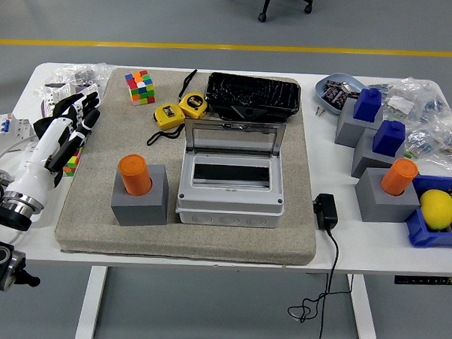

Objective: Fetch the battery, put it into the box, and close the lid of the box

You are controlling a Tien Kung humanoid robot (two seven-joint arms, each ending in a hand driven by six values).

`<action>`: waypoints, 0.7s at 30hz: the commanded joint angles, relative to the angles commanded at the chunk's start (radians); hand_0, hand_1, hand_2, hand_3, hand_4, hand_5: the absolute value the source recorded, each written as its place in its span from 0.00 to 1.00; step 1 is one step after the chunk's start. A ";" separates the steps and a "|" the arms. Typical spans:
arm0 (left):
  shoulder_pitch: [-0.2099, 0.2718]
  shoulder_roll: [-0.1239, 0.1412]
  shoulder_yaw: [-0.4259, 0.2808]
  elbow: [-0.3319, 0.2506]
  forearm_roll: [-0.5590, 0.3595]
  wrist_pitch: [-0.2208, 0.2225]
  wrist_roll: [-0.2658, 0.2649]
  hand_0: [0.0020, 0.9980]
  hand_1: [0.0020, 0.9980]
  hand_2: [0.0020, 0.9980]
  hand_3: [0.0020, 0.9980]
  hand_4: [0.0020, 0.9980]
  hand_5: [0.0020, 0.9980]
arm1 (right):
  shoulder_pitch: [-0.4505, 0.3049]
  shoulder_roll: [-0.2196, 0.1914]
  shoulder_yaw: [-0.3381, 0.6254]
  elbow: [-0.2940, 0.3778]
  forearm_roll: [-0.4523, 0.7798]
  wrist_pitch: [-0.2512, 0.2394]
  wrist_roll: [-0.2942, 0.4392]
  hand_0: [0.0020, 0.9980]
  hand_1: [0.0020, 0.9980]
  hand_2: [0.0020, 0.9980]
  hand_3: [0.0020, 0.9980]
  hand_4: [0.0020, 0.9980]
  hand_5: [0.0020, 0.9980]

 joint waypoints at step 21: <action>-0.008 -0.025 0.102 0.036 0.234 0.046 -0.015 1.00 1.00 1.00 1.00 1.00 0.58 | 0.001 -0.002 -0.009 0.000 0.007 0.007 -0.002 0.77 0.74 0.75 0.77 1.00 1.00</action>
